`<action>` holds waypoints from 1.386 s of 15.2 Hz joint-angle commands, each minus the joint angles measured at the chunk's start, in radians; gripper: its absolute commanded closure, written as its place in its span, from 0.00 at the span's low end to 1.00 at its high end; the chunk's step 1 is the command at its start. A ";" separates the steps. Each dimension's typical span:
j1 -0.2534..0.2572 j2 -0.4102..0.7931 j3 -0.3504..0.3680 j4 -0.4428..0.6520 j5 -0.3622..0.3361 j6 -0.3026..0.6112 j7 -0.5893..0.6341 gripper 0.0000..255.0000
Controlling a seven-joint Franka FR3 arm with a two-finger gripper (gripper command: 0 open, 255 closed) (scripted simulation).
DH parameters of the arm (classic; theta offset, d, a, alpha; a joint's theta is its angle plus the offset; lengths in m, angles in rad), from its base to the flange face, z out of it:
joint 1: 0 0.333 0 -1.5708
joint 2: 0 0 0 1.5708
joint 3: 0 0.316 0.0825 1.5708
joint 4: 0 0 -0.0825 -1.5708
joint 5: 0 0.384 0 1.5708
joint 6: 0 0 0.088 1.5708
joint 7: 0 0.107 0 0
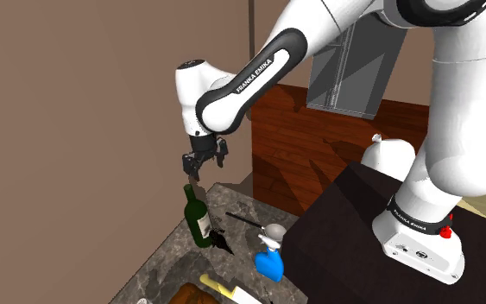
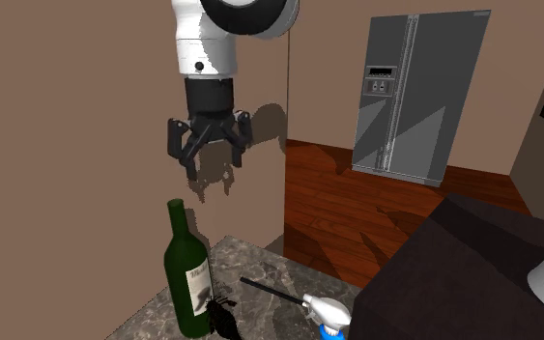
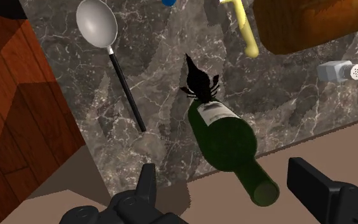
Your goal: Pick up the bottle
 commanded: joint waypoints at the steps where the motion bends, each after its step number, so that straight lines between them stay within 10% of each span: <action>1: 0.030 0.082 -0.015 0.074 -0.041 0.008 0.038 0.00; 7: 0.120 0.296 -0.060 0.309 -0.118 -0.006 0.109 0.00; 16: 0.134 0.363 -0.080 0.309 -0.141 0.060 0.122 0.00; 17: 0.134 0.361 -0.080 0.305 -0.141 0.062 0.123 1.00; 21: 0.134 0.360 -0.080 0.305 -0.141 0.062 0.123 1.00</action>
